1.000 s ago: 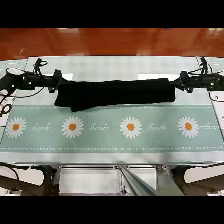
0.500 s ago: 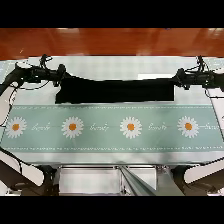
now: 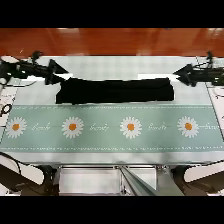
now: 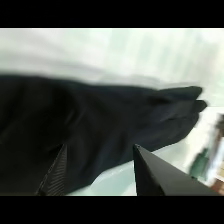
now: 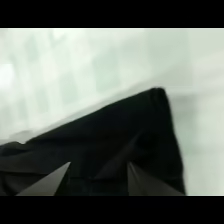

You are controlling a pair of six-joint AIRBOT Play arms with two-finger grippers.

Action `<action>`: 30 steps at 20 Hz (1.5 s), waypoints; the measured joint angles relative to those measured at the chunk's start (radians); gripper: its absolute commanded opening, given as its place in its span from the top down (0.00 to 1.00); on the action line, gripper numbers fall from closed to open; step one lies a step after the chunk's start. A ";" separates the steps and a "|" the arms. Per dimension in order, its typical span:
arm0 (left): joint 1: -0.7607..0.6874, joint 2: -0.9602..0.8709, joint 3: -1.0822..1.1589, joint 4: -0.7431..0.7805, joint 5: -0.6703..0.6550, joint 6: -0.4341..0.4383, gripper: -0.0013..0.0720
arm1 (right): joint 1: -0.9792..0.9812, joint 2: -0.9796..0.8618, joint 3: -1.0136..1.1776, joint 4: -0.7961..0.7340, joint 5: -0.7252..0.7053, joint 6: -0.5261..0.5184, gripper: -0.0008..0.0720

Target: Fold the shirts.

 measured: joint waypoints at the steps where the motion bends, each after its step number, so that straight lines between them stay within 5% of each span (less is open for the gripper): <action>1: 0.022 0.049 0.002 0.052 -0.019 -0.015 0.29 | -0.037 0.020 0.015 -0.002 0.033 0.007 0.42; 4: 0.065 0.238 -0.042 0.209 -0.016 -0.034 0.29 | -0.160 0.090 0.032 -0.043 0.104 0.016 0.42; 7: 0.070 0.500 -0.234 0.295 0.123 -0.035 0.29 | -0.229 0.136 -0.040 -0.120 0.124 0.018 0.41; 13: -0.008 0.878 -0.708 0.317 0.345 -0.035 0.29 | -0.216 0.087 -0.212 -0.123 0.065 -0.011 0.41; 30: -0.061 0.943 -0.866 0.229 0.396 -0.035 0.29 | 0.043 -0.169 -0.058 0.011 0.047 0.010 0.41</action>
